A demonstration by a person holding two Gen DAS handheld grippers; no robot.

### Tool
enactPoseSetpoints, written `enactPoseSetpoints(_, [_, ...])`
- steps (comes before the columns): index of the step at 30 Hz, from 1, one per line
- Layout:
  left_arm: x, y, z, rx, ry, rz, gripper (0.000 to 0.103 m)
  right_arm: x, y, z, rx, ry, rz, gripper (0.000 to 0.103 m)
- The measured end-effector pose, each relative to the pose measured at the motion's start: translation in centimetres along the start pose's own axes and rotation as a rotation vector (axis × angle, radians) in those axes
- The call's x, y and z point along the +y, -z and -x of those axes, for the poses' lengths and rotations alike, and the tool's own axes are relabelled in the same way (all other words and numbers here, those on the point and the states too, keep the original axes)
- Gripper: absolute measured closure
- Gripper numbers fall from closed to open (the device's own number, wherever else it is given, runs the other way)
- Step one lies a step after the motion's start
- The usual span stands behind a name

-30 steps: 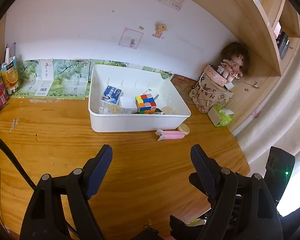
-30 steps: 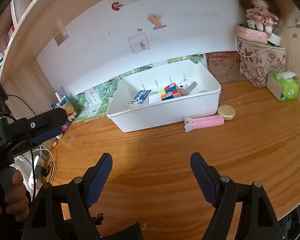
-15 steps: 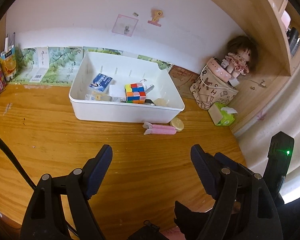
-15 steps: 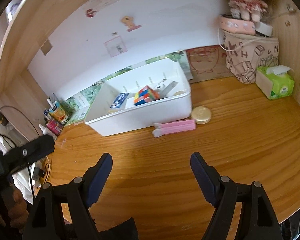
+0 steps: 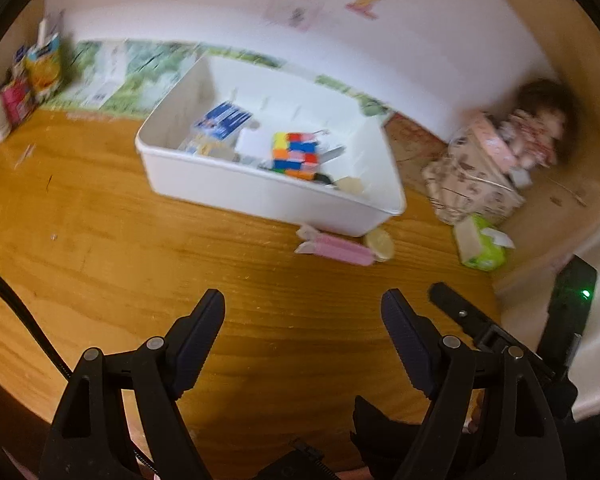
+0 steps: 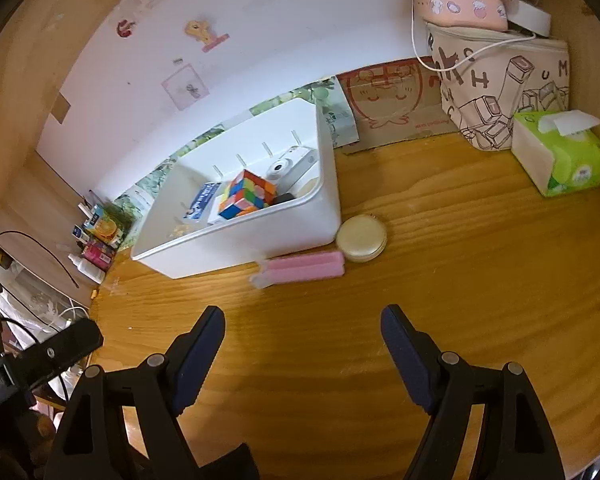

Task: Organize rigid objects
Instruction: 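Withdraw both open tools from the bin back toward the desk, then grasp the pink hair roller with the left tool while the right tool grasps the beige compact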

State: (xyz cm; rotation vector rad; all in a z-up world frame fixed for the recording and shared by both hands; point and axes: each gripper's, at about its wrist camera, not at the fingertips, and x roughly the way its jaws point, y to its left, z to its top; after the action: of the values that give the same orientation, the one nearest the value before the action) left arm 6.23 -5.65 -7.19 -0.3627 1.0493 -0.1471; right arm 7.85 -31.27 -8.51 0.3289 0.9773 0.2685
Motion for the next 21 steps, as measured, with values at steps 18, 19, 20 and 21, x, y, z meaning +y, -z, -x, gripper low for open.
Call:
enactPoseSetpoints(18, [1.3, -3.0, -10.1, 0.198, -0.022, 0.536, 0.020, -3.7, -5.8, -8.6, 0.112, 0.100, 0.228, 0.022])
enactPoseSetpoints(19, [1.3, -2.9, -10.7, 0.207, -0.025, 0.562, 0.020, -3.7, -5.9, -9.0, 0.123, 0.099, 0.236, 0.022])
enactPoseSetpoints(20, [1.3, -2.8, -11.3, 0.215, -0.024, 0.590, 0.020, -3.9, -6.1, -9.5, 0.139, 0.098, 0.245, 0.022])
enactPoseSetpoints(21, [1.3, -2.7, -11.7, 0.223, -0.023, 0.618, 0.020, -3.9, -6.1, -9.9, 0.152, 0.099, 0.253, 0.022])
